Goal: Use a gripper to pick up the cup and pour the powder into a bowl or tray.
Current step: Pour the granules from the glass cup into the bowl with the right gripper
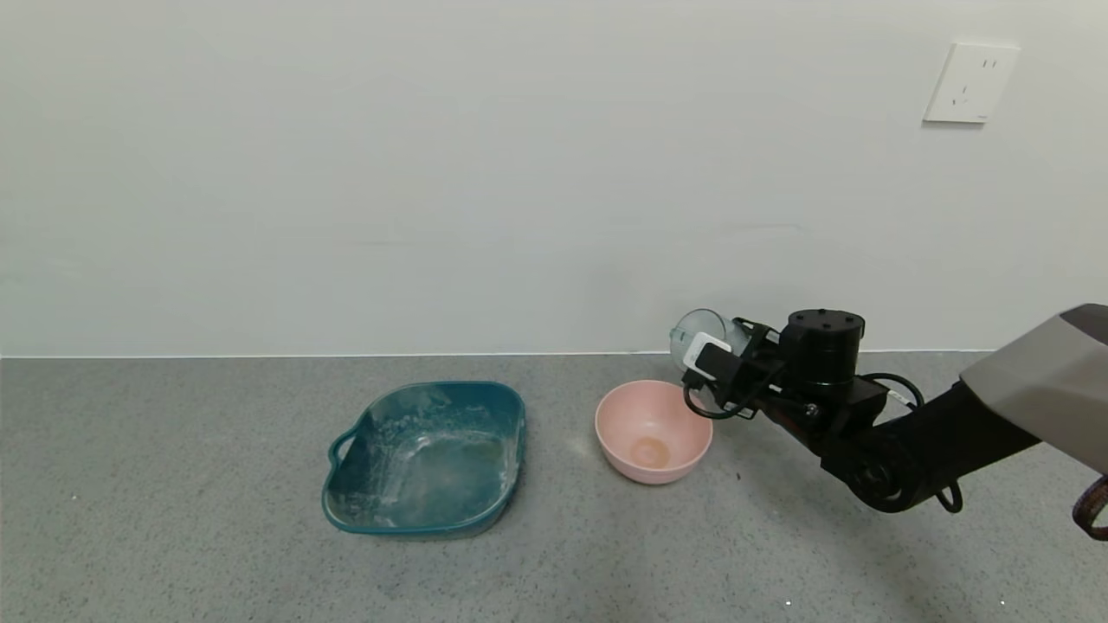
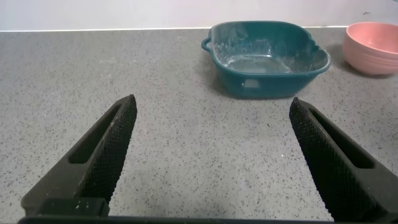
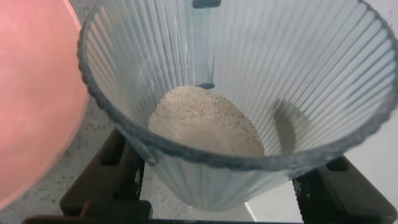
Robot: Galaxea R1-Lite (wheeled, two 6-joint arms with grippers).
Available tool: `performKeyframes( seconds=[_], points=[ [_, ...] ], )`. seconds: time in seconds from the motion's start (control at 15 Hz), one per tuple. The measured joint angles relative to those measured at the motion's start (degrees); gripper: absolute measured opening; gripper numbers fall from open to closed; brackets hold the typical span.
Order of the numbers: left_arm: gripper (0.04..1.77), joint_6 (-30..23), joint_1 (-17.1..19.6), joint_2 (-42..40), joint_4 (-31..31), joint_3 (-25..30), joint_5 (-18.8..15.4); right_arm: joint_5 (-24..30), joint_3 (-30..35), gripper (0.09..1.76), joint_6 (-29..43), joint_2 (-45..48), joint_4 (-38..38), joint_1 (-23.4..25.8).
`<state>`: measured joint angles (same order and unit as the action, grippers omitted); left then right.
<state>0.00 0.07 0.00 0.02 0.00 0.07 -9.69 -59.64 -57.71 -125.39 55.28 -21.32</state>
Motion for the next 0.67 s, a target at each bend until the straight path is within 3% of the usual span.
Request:
performKeyframes(
  seconds=[0.67],
  points=[
    [1.76, 0.0, 0.0, 0.0, 0.0, 0.0, 0.0, -0.1, -0.5, 1.34, -17.8, 0.0, -0.2, -1.3]
  ],
)
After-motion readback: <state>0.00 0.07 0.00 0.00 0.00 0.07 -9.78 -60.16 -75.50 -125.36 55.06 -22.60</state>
